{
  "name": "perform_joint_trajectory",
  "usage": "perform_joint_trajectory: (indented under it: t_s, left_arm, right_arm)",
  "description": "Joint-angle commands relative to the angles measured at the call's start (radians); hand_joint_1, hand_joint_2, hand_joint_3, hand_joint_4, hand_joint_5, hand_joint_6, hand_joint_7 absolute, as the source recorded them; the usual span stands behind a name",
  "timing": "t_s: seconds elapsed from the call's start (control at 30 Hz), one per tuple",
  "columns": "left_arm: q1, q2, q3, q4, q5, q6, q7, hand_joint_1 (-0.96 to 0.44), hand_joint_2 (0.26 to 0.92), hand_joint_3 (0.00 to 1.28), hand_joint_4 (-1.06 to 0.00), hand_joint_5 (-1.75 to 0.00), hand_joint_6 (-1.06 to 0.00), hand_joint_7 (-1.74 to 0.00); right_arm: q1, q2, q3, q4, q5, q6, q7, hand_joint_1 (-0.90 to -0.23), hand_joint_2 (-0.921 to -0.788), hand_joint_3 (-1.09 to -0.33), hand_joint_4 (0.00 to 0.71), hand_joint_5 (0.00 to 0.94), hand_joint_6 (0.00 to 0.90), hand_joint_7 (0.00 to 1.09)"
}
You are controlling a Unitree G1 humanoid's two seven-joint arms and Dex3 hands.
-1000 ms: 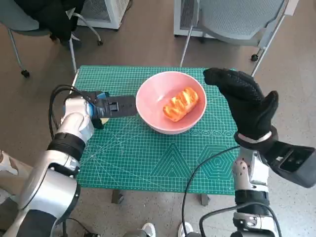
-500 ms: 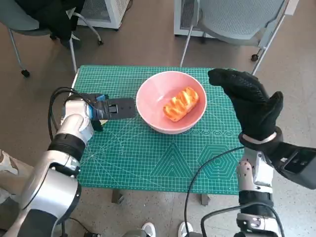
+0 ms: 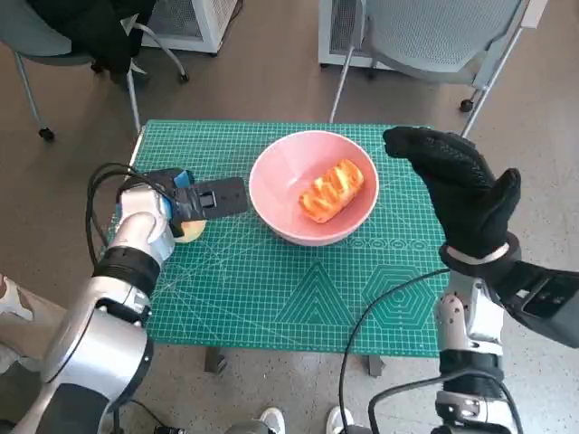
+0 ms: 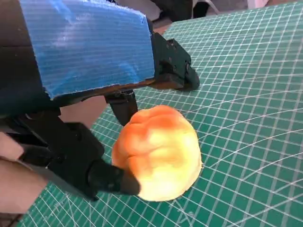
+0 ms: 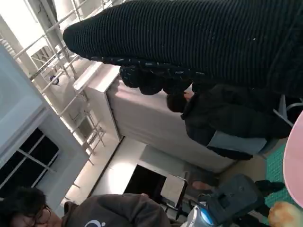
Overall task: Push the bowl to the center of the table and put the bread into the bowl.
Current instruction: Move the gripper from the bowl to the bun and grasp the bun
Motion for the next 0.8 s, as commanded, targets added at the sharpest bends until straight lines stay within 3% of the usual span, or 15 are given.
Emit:
perform_joint_trajectory:
  t_s: [0.03, 0.13, 0.23, 0.33, 0.57, 0.7, 0.73, 0.77, 0.8]
  left_arm:
    - [0.012, 0.009, -0.013, 0.001, 0.005, -0.010, 0.006, 0.40, 0.639, 0.55, -0.73, -1.27, -0.54, -0.74]
    - [0.010, 0.013, -0.010, -0.005, -0.004, -0.007, 0.008, 0.13, 0.779, 0.32, -0.76, -1.21, -0.55, -1.01]
    - [0.011, 0.021, -0.005, -0.013, -0.010, -0.011, 0.013, 0.04, 0.863, 0.17, -0.78, -1.17, -0.55, -1.10]
    - [0.013, 0.029, -0.001, -0.021, -0.015, -0.017, 0.016, 0.02, 0.898, 0.10, -0.79, -1.15, -0.56, -1.12]
    - [0.013, 0.047, 0.004, -0.035, -0.023, -0.030, 0.005, 0.00, 0.909, 0.06, -0.80, -1.14, -0.59, -1.10]
    - [0.005, 0.051, 0.003, -0.033, -0.025, -0.027, -0.008, 0.00, 0.918, 0.10, -0.65, -1.21, -0.59, -1.20]
    - [0.003, 0.051, 0.003, -0.033, -0.025, -0.027, -0.011, 0.14, 0.894, 0.13, -0.67, -1.21, -0.51, -1.03]
    - [-0.001, 0.052, 0.005, -0.035, -0.027, -0.023, -0.017, 0.18, 0.884, 0.14, -0.68, -1.21, -0.49, -0.95]
    - [-0.003, 0.052, 0.006, -0.036, -0.028, -0.019, -0.022, 0.25, 0.855, 0.19, -0.68, -1.23, -0.43, -0.76]
  right_arm:
    - [0.014, -0.001, 0.003, 0.003, -0.015, 0.014, -0.010, -0.704, -0.921, -0.793, 0.074, 0.003, 0.031, 0.23]
    - [0.012, 0.000, 0.004, 0.004, -0.015, 0.014, -0.011, -0.703, -0.921, -0.794, 0.073, 0.003, 0.032, 0.23]
    - [0.009, 0.003, 0.006, 0.007, -0.016, 0.014, -0.012, -0.703, -0.921, -0.794, 0.073, 0.002, 0.033, 0.23]
    - [0.006, 0.005, 0.009, 0.006, -0.018, 0.015, -0.015, -0.703, -0.921, -0.797, 0.074, 0.002, 0.033, 0.23]
    - [0.000, 0.011, 0.013, 0.012, -0.017, 0.017, -0.014, -0.705, -0.921, -0.797, 0.080, 0.005, 0.033, 0.22]
    - [-0.004, 0.013, 0.014, 0.020, -0.015, 0.016, -0.010, -0.706, -0.921, -0.797, 0.081, 0.004, 0.033, 0.22]
    - [-0.005, 0.014, 0.013, 0.023, -0.014, 0.015, -0.009, -0.706, -0.921, -0.798, 0.081, 0.004, 0.032, 0.22]
    - [-0.007, 0.014, 0.013, 0.025, -0.012, 0.016, -0.007, -0.706, -0.921, -0.798, 0.080, 0.004, 0.032, 0.22]
    - [-0.008, 0.015, 0.013, 0.027, -0.011, 0.016, -0.005, -0.706, -0.921, -0.798, 0.081, 0.004, 0.032, 0.22]
